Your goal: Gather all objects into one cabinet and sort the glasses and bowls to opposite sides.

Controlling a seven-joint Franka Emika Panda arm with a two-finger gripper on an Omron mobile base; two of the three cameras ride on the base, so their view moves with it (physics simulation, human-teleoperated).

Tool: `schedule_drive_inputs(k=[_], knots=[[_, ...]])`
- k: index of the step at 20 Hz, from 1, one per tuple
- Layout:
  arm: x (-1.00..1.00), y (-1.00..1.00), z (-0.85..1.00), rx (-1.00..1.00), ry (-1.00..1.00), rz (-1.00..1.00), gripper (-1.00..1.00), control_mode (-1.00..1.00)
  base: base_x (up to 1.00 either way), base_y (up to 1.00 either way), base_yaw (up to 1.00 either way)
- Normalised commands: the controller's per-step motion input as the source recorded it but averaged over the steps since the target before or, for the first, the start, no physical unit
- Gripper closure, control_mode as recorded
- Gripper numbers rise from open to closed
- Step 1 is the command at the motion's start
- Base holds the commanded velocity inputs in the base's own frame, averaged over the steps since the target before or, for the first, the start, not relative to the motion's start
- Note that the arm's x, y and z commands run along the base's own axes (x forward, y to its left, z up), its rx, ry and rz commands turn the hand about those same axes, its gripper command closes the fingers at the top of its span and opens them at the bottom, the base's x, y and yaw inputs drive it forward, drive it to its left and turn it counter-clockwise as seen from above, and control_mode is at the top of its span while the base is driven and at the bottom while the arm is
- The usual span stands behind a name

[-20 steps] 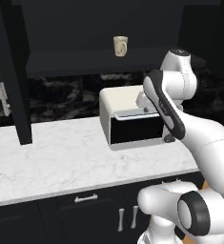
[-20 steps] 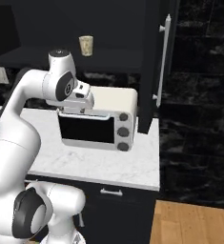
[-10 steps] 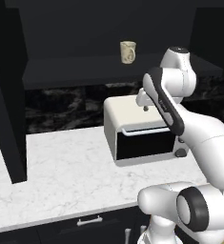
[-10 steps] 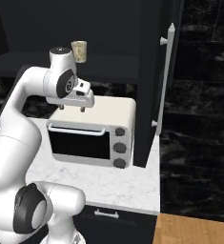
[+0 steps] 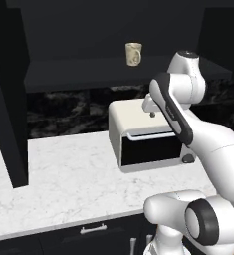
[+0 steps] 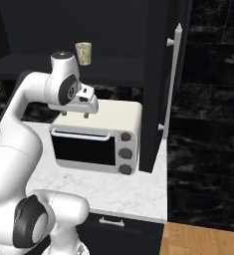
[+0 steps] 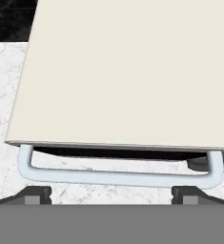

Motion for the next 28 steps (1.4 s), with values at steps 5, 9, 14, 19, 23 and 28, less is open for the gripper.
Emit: schedule_drive_inputs(k=[5,9,14,19,23,28], knots=[[0.00,0.00,0.00,0.00,0.00,0.00,-1.00,1.00,0.00,0.00,0.00],[0.00,0.00,0.00,0.00,0.00,0.00,-1.00,1.00,0.00,-0.01,0.00],[0.00,0.00,0.00,0.00,0.00,0.00,-1.00,1.00,0.00,0.00,0.00],[0.00,0.00,0.00,0.00,0.00,0.00,-1.00,1.00,0.00,0.00,0.00],[0.00,0.00,0.20,0.00,-0.01,0.00,-1.00,-1.00,0.00,0.00,0.00],[0.09,0.00,0.90,0.00,-0.14,0.00,-1.00,-1.00,0.00,0.00,0.00]])
